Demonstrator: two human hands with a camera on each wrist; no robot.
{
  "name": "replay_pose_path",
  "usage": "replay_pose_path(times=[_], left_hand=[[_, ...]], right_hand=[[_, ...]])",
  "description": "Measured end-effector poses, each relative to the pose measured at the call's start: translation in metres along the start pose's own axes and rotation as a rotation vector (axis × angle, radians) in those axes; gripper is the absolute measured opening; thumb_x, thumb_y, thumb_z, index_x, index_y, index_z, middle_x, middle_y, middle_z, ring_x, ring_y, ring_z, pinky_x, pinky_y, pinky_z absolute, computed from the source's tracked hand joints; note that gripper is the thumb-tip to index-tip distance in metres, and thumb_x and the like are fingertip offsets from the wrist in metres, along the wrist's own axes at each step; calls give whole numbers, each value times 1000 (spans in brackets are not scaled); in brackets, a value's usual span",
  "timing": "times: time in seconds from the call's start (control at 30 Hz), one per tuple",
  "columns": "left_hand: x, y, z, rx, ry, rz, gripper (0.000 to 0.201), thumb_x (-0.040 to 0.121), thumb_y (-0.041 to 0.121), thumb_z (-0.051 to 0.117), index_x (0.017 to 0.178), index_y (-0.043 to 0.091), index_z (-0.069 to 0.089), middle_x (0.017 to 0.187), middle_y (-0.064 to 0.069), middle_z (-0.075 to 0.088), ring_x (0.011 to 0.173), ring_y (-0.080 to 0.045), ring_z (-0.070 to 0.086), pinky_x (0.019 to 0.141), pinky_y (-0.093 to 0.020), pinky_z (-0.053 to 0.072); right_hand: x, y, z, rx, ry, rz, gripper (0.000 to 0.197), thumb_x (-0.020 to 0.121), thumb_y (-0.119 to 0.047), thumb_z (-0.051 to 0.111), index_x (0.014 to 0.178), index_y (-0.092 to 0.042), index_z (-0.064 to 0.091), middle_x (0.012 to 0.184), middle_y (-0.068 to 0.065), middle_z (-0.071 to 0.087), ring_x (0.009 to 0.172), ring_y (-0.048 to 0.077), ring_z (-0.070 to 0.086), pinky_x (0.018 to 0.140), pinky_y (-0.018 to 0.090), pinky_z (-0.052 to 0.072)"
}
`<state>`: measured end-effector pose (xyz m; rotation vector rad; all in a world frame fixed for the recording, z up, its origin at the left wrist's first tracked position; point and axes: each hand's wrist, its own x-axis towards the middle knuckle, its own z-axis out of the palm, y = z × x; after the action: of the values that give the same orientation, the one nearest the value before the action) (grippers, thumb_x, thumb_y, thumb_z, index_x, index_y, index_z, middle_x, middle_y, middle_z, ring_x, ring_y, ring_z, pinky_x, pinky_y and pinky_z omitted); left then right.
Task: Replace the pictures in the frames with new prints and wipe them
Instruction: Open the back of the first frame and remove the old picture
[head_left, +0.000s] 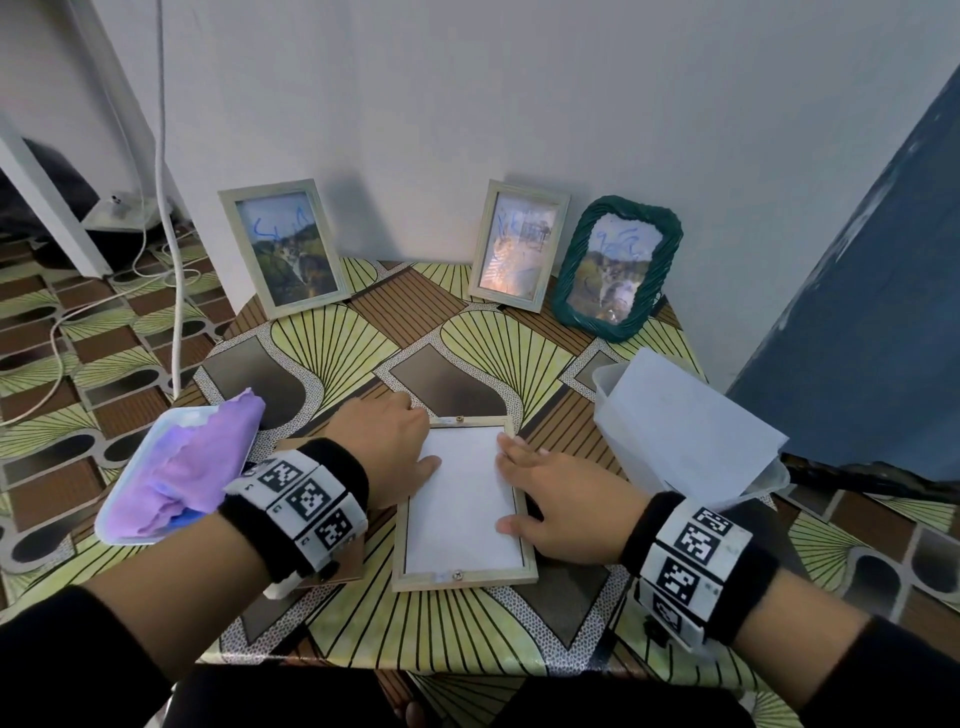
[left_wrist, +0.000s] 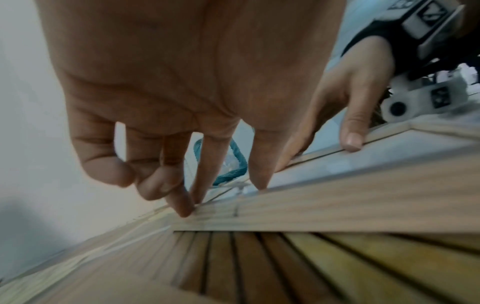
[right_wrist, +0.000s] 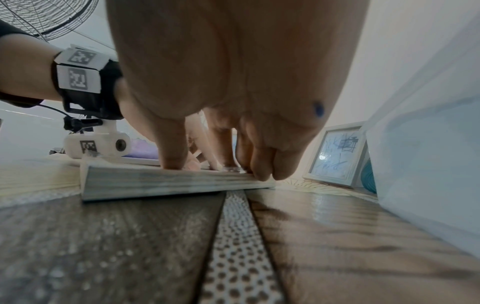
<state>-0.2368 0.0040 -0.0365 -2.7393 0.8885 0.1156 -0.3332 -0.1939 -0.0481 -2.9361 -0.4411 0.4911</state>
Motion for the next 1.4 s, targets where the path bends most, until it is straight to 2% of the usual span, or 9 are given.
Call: replay_pose_path(times=[0.07,0.2,0.33,0.47,0.77,1.07,1.2,1.3,1.4], left_hand=[[-4,8,2,82,17,3,46,96,58,35,110,20,57,111,-2,52,95,-21,58,82,-37,42],[-6,17,4,81,-10,-16,53,98,59,29,119,18,56,117,-4,53,102,-22,59,84,-37,40],[-2,8,-1,-4,-20,-16,49,94,64,36,108,22,59,107,0,53,97,-20,58,85,-37,46],[2,3,-2,-104,-32,-32,43,92,61,45,101,21,59,105,1,51,95,-20,56,85,-37,47],[13,-7,-3,-299,1,-64,34,90,48,56,111,22,58,106,4,57,100,-18,54,86,-35,48],[16,-10,0,-227,10,-12,32,92,51,53,108,24,57,103,6,55,99,-17,53,83,-33,47],[13,-5,-2,-10,67,42,33,95,51,45,104,22,58,106,3,57,96,-20,58,75,-34,39],[11,6,-1,99,92,51,36,97,49,40,101,19,59,105,-1,58,94,-24,60,74,-35,31],[12,10,-1,87,90,20,35,97,49,40,99,19,58,105,-2,59,95,-25,60,81,-38,35]], right_hand=[[0,0,0,-11,-2,14,78,97,-52,45,156,-12,14,165,5,-2,151,15,7,122,31,13],[2,-1,-1,-19,-18,53,81,92,-63,46,155,-17,21,165,3,2,150,21,16,121,39,23],[1,-3,-2,-28,-13,60,80,92,-63,46,154,-17,24,165,3,3,150,22,16,118,38,23],[1,-4,-2,-24,-21,78,78,92,-62,48,153,-18,25,165,2,3,149,24,18,117,40,25],[1,-3,-3,-7,-36,83,78,91,-61,50,152,-18,27,165,2,4,148,27,23,118,44,28],[1,-3,-4,-16,-25,67,78,91,-61,50,152,-17,28,165,3,6,148,24,23,119,41,26],[0,-4,-6,-19,-13,52,77,92,-60,50,151,-16,30,165,3,7,149,20,21,119,36,22],[0,-5,-8,-33,-5,62,75,90,-62,51,148,-17,35,164,3,12,147,22,26,117,38,28],[0,-11,-8,-54,10,85,75,88,-66,52,145,-17,40,164,2,15,144,23,31,109,37,35]])
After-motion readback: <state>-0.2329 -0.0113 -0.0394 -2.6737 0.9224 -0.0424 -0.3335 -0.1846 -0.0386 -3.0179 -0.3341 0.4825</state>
